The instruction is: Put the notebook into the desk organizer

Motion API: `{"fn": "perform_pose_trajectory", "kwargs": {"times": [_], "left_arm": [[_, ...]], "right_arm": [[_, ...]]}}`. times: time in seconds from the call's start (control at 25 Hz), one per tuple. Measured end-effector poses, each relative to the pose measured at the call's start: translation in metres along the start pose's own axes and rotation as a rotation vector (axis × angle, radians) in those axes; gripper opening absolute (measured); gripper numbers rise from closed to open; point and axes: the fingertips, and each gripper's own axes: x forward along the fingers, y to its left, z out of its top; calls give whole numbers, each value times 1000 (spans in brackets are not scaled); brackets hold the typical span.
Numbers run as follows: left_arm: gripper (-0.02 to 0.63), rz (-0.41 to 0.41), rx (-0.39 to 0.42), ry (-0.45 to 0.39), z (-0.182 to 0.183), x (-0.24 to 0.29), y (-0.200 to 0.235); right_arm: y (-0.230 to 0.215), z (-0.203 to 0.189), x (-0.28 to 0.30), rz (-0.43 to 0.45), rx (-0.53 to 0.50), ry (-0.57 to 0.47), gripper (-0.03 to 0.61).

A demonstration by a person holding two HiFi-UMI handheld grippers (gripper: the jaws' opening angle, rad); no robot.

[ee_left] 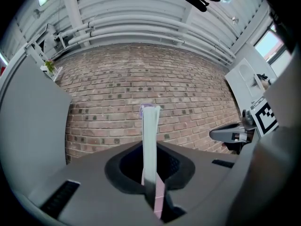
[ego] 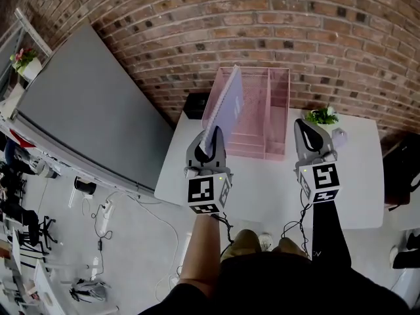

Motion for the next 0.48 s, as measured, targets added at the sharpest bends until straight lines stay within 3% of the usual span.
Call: {"fn": "perform_pose_trajectory", "kwargs": {"times": [0.48], "left_arm": [[35, -96, -83, 12, -14, 72, 7]], "right_arm": [[-22, 1, 37, -97, -48, 35, 0]]}}
